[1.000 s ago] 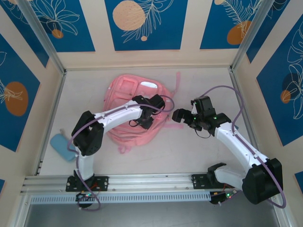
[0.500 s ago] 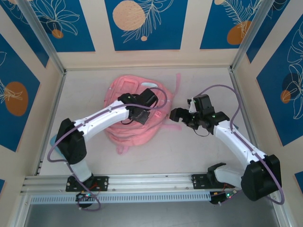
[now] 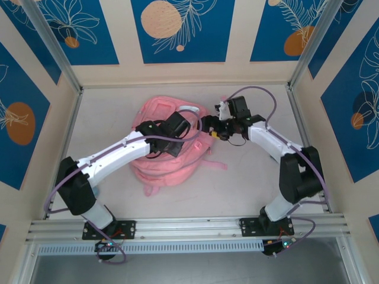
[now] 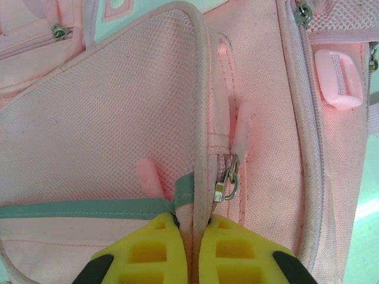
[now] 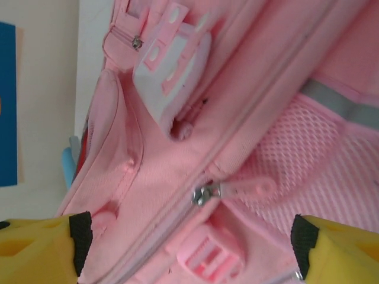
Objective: Pack the student bag
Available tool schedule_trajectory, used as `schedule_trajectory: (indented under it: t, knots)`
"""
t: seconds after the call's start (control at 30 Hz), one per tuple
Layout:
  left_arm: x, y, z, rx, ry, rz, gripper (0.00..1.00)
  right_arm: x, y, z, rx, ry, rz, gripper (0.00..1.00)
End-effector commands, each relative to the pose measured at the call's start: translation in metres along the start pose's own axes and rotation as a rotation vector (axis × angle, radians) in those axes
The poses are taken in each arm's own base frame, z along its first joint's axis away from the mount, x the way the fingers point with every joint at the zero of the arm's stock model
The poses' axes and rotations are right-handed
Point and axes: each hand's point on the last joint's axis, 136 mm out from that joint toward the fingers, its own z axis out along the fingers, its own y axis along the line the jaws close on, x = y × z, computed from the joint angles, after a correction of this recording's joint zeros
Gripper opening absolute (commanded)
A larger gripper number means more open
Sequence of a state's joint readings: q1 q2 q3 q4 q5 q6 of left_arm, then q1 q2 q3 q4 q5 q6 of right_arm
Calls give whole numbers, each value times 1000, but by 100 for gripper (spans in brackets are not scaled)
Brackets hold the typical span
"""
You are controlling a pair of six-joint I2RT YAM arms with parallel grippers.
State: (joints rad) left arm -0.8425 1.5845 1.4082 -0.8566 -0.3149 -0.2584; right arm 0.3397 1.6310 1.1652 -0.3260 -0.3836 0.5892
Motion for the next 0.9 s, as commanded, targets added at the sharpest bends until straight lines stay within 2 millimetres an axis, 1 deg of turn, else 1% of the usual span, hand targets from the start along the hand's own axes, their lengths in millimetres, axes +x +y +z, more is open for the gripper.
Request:
schedule_trajectory:
  t: [0.0, 0.13, 0.3, 0.4, 0.5, 0.67, 0.87]
  knots:
    - [-32, -1, -25, 39, -154, -38, 0, -8, 13, 12, -90, 60, -47, 91]
    - [-31, 0, -25, 35, -161, -44, 0, -8, 9, 28, -131, 109, -46, 93]
    - [-30, 0, -24, 34, -159, -45, 0, -1, 9, 37, -202, 169, -77, 94]
    - [-30, 0, -22, 32, -157, -46, 0, 5, 10, 39, -241, 198, -81, 94]
    - [-30, 0, -21, 31, -153, -47, 0, 11, 19, 34, -302, 222, -89, 93]
    - [-27, 0, -19, 29, -147, -44, 0, 22, 23, 21, -313, 207, -112, 89]
    - [-26, -1, -19, 34, -144, -47, 0, 28, 22, 11, -314, 188, -126, 72]
